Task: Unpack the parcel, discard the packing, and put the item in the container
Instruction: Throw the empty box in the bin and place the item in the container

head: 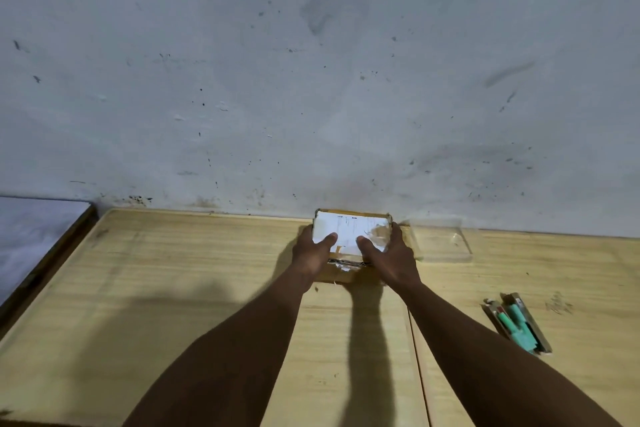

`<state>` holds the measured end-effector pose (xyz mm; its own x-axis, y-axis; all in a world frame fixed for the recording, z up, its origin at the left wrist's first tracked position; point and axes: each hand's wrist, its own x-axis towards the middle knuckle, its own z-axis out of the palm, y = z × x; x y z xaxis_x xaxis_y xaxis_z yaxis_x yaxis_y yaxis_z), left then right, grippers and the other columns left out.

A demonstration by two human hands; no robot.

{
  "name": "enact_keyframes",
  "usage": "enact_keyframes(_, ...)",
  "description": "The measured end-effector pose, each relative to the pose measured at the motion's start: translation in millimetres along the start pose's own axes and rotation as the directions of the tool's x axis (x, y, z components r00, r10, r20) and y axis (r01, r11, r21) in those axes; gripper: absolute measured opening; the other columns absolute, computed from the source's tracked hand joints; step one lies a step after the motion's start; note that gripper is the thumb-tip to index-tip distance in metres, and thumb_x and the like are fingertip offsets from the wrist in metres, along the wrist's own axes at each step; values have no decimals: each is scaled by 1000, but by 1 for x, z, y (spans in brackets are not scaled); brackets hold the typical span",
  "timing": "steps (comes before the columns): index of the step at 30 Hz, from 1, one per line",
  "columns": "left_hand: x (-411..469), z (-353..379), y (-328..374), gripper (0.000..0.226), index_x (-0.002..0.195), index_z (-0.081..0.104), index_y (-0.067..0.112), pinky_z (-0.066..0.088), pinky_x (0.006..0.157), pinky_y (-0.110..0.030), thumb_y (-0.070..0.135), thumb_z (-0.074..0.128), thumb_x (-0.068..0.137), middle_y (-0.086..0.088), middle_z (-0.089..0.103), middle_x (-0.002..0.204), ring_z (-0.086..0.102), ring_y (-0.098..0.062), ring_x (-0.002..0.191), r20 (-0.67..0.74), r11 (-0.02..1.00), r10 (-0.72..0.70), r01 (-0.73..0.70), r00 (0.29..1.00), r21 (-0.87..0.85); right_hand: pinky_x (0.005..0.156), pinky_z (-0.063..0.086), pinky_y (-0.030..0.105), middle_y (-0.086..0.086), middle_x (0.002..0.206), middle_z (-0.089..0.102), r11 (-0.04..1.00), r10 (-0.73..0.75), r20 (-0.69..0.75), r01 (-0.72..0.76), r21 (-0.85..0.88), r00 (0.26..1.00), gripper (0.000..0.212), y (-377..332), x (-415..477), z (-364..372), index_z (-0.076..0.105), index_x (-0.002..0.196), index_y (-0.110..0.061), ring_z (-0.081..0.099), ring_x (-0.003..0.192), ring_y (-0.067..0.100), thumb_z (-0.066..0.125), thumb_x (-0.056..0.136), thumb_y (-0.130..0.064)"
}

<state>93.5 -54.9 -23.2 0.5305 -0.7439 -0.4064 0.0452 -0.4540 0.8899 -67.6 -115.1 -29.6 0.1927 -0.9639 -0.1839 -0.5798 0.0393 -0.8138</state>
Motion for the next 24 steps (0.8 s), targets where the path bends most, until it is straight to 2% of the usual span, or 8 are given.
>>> enact_keyframes(2,-25,-4,3,47,131,53,26,52,94,-42,36,66,88,2,65,121,63,-22,105,-15,999,22,-23,1000,-23,100,48,44,2,133,62,1000,1,-20,-1,-7,1000,88,-7,-24,-11,32,148,-27,59,120,29,66,76,-66)
enact_keyframes(7,-104,-16,-10,51,130,51,34,53,94,-43,41,67,82,9,64,119,63,-18,105,-15,996,72,-72,997,-47,97,50,45,0,128,65,997,41,-71,-45,-59,997,98,-15,-109,-31,28,148,-31,61,116,27,54,69,-83)
enact_keyframes(9,-139,-17,-26,50,129,51,34,53,93,-44,42,65,82,8,64,120,63,-18,105,-6,996,80,-80,997,-42,93,51,42,-3,124,67,996,50,-85,-56,-70,995,94,-9,-150,-37,28,147,-33,63,112,25,55,71,-81)
enact_keyframes(12,-191,-15,-52,44,129,53,27,50,92,-36,34,62,87,3,65,119,63,-19,103,4,998,66,-66,998,-7,85,51,37,-9,115,66,990,85,-112,-96,-101,990,84,5,-211,-46,29,145,-35,65,106,22,59,77,-74)
enact_keyframes(15,-238,-14,-83,42,130,53,24,46,84,-28,33,62,90,4,65,118,62,-18,99,65,998,22,-26,998,50,84,51,34,-6,119,67,983,128,-152,-145,-111,980,83,29,-274,-49,29,145,-34,65,107,22,60,79,-72)
enact_keyframes(18,-277,-8,-111,42,132,52,23,42,82,-25,26,63,91,6,62,112,59,-16,94,113,997,-14,5,993,76,90,52,37,-3,127,65,966,205,-201,-231,-115,958,87,63,-327,-47,25,148,-34,63,113,24,57,78,-76)
enact_keyframes(22,-307,6,-152,51,136,50,25,51,94,-34,29,65,87,7,63,120,63,-18,103,173,990,-82,60,982,128,95,51,42,3,134,62,928,331,-208,-357,-103,920,93,106,-368,-43,20,151,-34,60,119,30,56,76,-76)
enact_keyframes(24,-316,13,-175,51,135,51,24,52,93,-36,31,65,86,2,66,123,65,-21,104,176,977,-143,110,974,184,95,49,42,6,135,61,905,381,-189,-407,-122,905,92,129,-379,-39,22,151,-32,59,120,32,56,78,-75)
